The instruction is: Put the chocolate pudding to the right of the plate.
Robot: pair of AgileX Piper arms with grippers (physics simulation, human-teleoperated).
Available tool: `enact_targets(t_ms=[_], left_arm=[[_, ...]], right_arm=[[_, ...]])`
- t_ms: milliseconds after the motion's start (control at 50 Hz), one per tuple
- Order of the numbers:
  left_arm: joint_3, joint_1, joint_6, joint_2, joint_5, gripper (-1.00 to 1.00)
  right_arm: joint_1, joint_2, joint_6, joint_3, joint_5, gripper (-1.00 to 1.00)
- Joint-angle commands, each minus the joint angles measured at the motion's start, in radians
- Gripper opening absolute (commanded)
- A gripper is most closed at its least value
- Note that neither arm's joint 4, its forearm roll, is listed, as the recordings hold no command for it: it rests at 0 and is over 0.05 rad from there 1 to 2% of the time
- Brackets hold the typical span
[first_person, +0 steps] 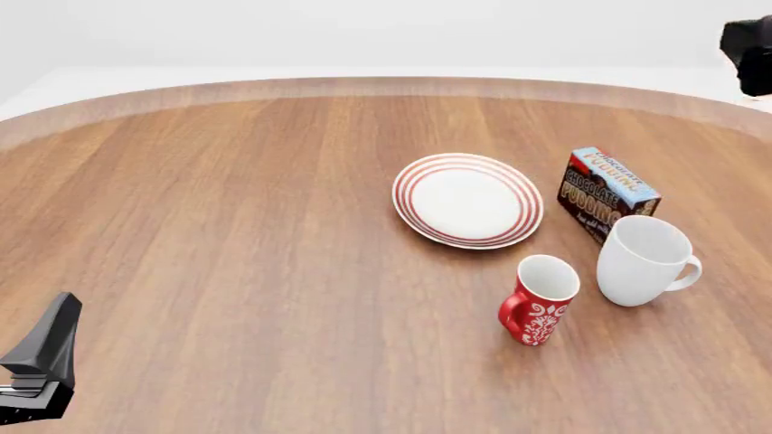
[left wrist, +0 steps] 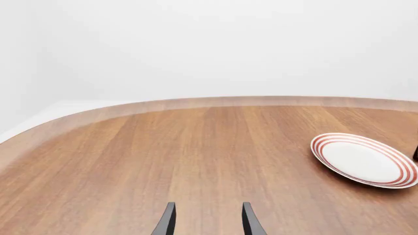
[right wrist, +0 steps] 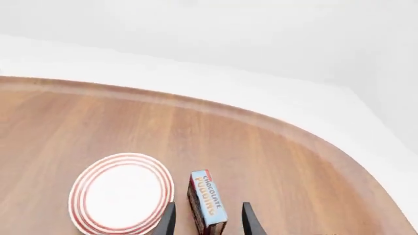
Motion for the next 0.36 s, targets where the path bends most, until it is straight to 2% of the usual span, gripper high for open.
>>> enact_targets(t_ms=[20,60,100,140,180,240,280,320,360], left_arm=[[0.0,0.0,0.0,0.0,0.0,1.0],[0.0,0.0,0.0,0.0,0.0,1.0],[0.0,0.0,0.0,0.0,0.0,1.0],[0.0,0.0,0.0,0.0,0.0,1.0],[0.0,0.0,0.0,0.0,0.0,1.0],[0.0,0.0,0.0,0.0,0.0,1.0],[0.0,0.0,0.0,0.0,0.0,1.0],[0.0,0.0,0.0,0.0,0.0,1.0],[0.0,0.0,0.0,0.0,0.0,1.0]], right_arm=[[-0.189,-0.72,0.023,-0.08,0.403,1.0],[-0.238,-0.761,0.041,-0.149,0.497,1.0],[-0.333,-0.79,0.028,-0.237,0.591,1.0],[-0.397,-0.799,0.039,-0.37,0.702,1.0],[-0.491,-0.793,0.026,-0.481,0.773,1.0],[-0.606,-0.757,0.038,-0.658,0.874,1.0],[-0.657,-0.74,0.038,-0.724,0.897,1.0],[-0.703,-0.737,0.01,-0.756,0.909,1.0],[-0.79,-0.742,0.023,-0.773,0.902,1.0]])
